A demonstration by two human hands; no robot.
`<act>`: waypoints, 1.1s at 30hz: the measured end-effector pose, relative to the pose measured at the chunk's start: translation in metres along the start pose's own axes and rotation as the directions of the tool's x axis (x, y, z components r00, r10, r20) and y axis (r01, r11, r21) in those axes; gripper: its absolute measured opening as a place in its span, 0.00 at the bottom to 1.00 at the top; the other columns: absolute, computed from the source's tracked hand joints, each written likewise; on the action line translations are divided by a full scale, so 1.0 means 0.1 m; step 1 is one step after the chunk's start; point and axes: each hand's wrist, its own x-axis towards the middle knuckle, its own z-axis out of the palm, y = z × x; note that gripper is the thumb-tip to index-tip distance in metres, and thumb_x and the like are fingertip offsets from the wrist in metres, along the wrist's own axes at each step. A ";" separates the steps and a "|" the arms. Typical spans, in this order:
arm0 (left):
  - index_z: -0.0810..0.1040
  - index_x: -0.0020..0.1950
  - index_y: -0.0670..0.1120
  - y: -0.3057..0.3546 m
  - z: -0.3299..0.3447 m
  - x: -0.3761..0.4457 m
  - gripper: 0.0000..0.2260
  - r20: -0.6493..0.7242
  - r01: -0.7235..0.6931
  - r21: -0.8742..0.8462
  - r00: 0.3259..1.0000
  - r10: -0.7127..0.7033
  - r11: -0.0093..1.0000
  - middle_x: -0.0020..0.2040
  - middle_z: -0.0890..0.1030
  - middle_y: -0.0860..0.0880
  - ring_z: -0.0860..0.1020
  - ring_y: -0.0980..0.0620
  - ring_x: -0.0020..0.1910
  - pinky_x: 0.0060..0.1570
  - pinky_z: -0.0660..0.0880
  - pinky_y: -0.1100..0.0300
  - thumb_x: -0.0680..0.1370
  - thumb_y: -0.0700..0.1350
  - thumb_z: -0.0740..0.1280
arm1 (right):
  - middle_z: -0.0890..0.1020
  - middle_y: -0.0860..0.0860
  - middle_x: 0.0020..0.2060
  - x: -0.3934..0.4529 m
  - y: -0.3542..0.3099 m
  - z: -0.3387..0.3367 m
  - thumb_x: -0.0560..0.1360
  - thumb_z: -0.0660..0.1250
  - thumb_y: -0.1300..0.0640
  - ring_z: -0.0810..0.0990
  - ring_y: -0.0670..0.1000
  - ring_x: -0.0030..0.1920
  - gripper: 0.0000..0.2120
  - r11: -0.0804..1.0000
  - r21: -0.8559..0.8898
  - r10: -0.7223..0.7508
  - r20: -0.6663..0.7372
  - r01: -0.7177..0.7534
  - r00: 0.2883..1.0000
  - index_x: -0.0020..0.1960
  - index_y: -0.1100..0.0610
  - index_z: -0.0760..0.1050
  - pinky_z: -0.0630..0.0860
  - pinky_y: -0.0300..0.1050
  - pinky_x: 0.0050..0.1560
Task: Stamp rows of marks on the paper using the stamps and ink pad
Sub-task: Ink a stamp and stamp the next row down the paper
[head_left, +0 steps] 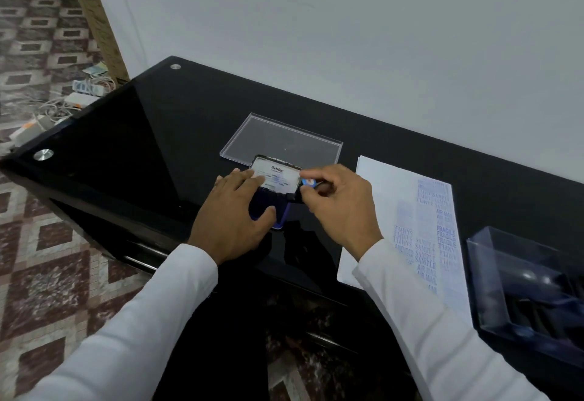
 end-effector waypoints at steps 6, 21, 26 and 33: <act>0.72 0.73 0.51 0.49 0.18 0.06 0.30 0.004 -0.067 -0.097 0.998 0.068 0.993 0.73 0.70 0.52 0.66 0.50 0.74 0.72 0.68 0.47 0.74 0.63 0.62 | 0.82 0.44 0.46 -0.15 0.25 -0.45 0.74 0.73 0.59 0.81 0.44 0.41 0.09 0.999 -0.011 0.035 -0.086 -0.036 0.996 0.53 0.51 0.84 0.81 0.41 0.46; 0.70 0.75 0.49 1.39 0.84 0.43 0.25 0.130 -0.208 -0.141 0.965 0.226 0.968 0.78 0.66 0.50 0.58 0.49 0.79 0.76 0.59 0.50 0.80 0.55 0.66 | 0.80 0.41 0.48 -0.10 0.93 -1.41 0.75 0.73 0.55 0.82 0.45 0.44 0.09 0.963 -0.154 0.176 -0.268 -0.222 0.947 0.55 0.51 0.84 0.82 0.44 0.52; 0.69 0.76 0.51 1.53 1.00 0.63 0.25 0.173 -0.207 -0.132 0.958 0.228 0.969 0.79 0.64 0.51 0.56 0.49 0.80 0.76 0.60 0.47 0.80 0.56 0.65 | 0.82 0.47 0.51 0.04 1.10 -1.54 0.75 0.73 0.54 0.82 0.46 0.45 0.10 0.954 -0.194 0.171 -0.276 -0.230 0.946 0.57 0.52 0.83 0.82 0.44 0.52; 0.68 0.76 0.53 1.59 1.16 0.88 0.25 0.226 -0.206 -0.107 0.948 0.226 0.973 0.80 0.61 0.52 0.54 0.48 0.81 0.75 0.59 0.46 0.80 0.58 0.64 | 0.83 0.49 0.50 0.29 1.23 -1.53 0.76 0.73 0.56 0.82 0.48 0.45 0.10 0.952 -0.212 0.171 -0.235 -0.222 0.957 0.57 0.54 0.84 0.83 0.48 0.50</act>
